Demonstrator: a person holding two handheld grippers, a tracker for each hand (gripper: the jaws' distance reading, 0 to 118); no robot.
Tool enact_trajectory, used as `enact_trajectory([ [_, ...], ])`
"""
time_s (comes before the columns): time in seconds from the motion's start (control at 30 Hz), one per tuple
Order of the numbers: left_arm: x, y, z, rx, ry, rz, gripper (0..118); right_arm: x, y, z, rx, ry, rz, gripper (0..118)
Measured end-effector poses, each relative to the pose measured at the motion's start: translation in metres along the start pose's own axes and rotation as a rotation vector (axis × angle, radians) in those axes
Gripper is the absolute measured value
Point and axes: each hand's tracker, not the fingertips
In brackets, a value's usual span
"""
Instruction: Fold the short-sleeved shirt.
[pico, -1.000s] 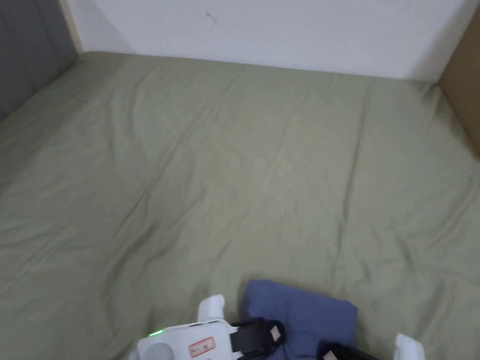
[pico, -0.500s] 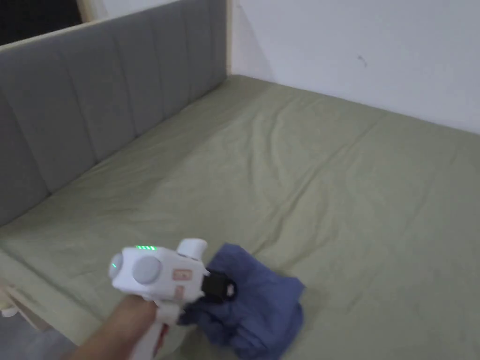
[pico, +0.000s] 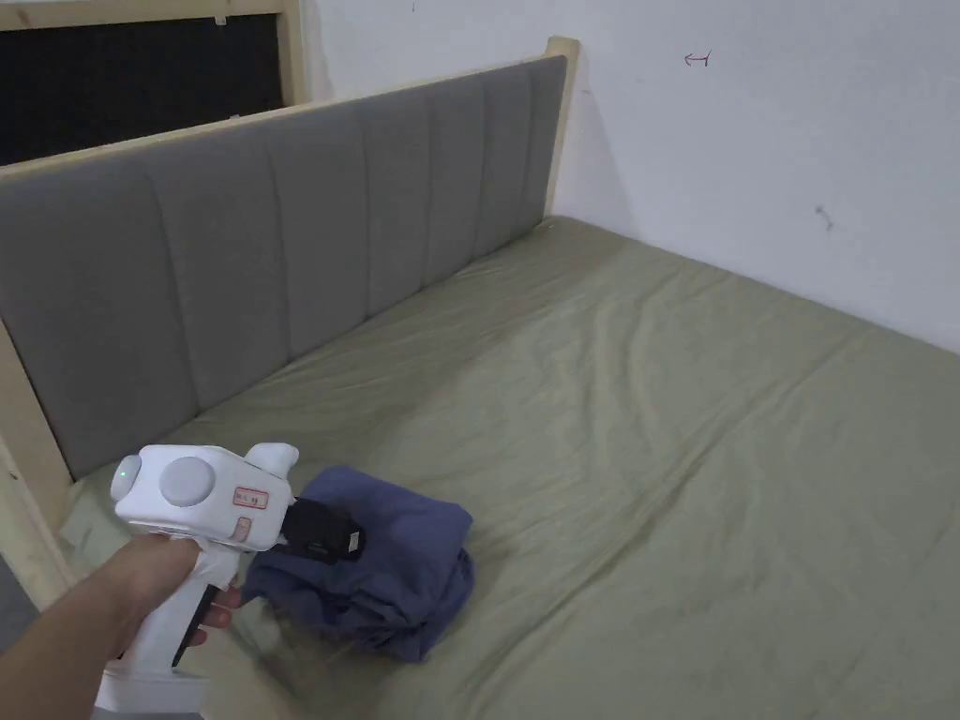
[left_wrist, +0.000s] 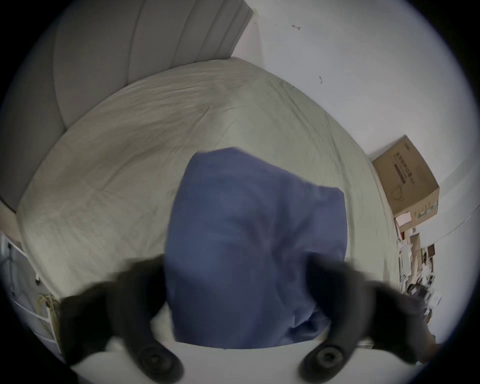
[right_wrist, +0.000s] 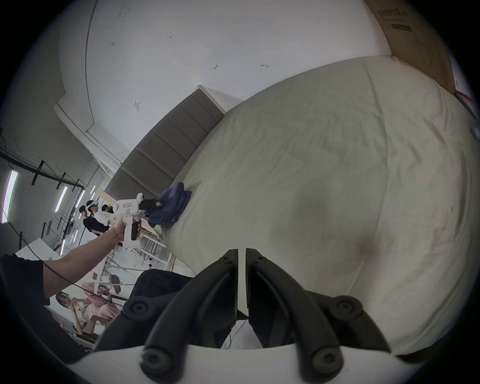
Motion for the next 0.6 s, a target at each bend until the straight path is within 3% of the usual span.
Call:
enact_trajectory([
  [0.07,0.001,0.004,0.023,0.07,0.02,-0.025,111,-0.003,-0.001,0.005,0.01,0.005,0.006,6],
  [0.13,0.003,0.007,0.046,0.123,0.086,-0.007,111,-0.006,-0.001,0.013,0.029,0.012,0.016,6],
  [0.2,0.027,0.009,0.069,0.182,0.18,-0.112,104,-0.012,0.0,0.022,0.055,-0.006,0.044,6],
  [0.23,0.044,0.005,0.077,0.201,0.263,-0.183,92,-0.015,0.001,0.028,0.071,-0.044,0.073,6],
  [0.3,0.092,-0.002,0.094,0.262,0.353,-0.317,51,-0.021,0.005,0.041,0.1,-0.122,0.113,6],
  [0.37,0.153,-0.016,0.109,0.335,0.334,-0.388,26,-0.031,0.012,0.055,0.144,-0.255,0.175,6],
  [0.47,0.248,-0.041,0.126,0.515,0.251,-0.483,21,-0.044,0.033,0.082,0.246,-0.387,0.23,6],
  [0.53,0.312,-0.061,0.133,0.634,0.256,-0.565,8,-0.049,0.051,0.107,0.351,-0.41,0.216,6],
  [0.6,0.371,-0.08,0.145,0.736,0.205,-0.629,8,-0.062,0.068,0.133,0.455,-0.462,0.266,6],
])
